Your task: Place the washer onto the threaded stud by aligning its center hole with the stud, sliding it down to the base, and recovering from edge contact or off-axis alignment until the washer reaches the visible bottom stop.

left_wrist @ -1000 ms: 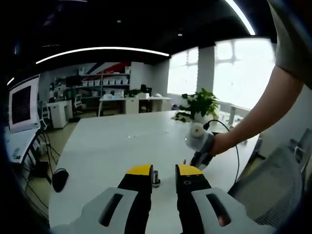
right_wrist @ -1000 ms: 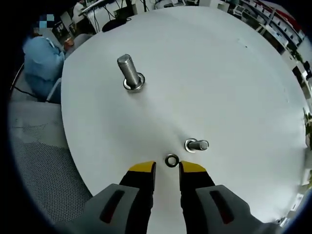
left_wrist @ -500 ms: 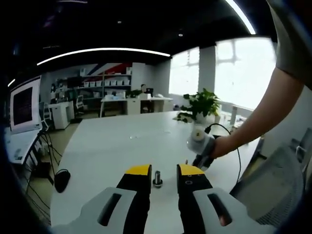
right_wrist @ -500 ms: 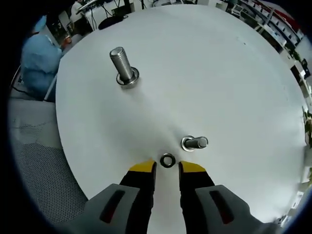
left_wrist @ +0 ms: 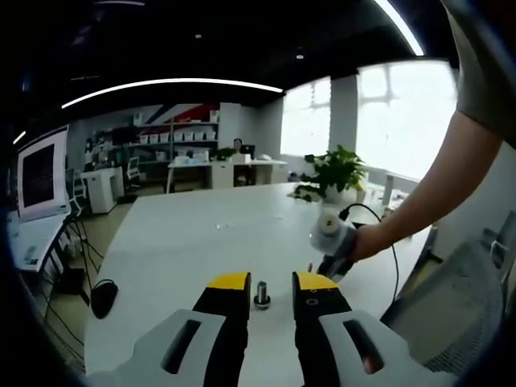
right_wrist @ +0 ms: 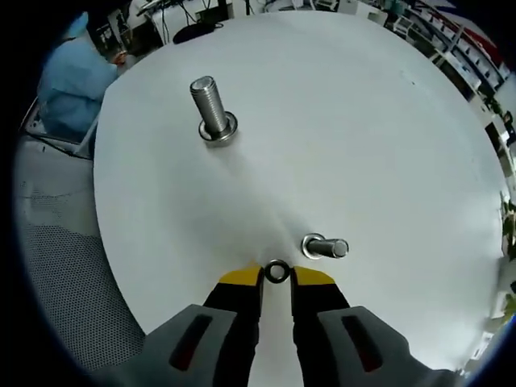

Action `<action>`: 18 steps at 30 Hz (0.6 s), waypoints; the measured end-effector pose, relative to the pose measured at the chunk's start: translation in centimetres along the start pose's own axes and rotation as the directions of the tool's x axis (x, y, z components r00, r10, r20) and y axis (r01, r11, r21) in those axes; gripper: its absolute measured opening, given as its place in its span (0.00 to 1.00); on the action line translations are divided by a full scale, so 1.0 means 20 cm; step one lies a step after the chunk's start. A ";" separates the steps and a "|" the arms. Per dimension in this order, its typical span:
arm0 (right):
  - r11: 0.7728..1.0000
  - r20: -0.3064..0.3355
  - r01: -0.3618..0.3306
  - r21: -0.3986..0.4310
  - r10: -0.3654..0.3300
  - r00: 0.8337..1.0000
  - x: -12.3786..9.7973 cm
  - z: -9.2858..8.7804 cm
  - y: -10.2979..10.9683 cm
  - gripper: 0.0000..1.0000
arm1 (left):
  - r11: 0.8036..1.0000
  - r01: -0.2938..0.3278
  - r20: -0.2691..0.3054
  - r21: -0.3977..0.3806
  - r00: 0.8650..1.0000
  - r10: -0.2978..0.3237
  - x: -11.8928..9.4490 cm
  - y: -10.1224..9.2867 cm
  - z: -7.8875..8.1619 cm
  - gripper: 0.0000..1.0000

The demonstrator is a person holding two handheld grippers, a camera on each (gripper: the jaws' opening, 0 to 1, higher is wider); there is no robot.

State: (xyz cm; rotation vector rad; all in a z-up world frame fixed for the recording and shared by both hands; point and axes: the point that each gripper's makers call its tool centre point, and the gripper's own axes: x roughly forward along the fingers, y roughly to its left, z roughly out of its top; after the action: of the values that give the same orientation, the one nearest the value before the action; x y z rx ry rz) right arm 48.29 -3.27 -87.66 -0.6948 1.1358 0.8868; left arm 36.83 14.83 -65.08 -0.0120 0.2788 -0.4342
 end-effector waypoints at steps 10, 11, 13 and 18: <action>1.000 0.010 -0.012 0.017 0.012 1.000 0.00 0.00 0.00 0.15 | 1.000 -0.002 -0.002 0.000 1.000 0.002 0.00 0.00 0.00 0.18; 1.000 0.006 -0.013 0.015 0.013 1.000 0.00 0.00 -0.01 0.15 | 1.000 -0.003 -0.002 0.000 1.000 0.003 0.00 0.00 0.00 0.18; 1.000 0.001 -0.013 0.016 0.013 1.000 0.00 0.00 0.00 0.14 | 1.000 -0.005 0.001 0.001 1.000 0.005 0.00 0.00 0.00 0.18; 0.999 0.020 -0.010 0.035 0.009 1.000 0.00 0.00 -0.01 0.14 | 1.000 -0.009 0.005 0.001 1.000 0.009 0.00 0.01 0.00 0.18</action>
State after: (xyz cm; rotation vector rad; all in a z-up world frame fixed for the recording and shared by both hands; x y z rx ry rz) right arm 48.36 -3.35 -87.65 -0.6513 1.1351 0.8781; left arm 36.87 14.98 -64.98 -0.0105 0.2737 -0.4258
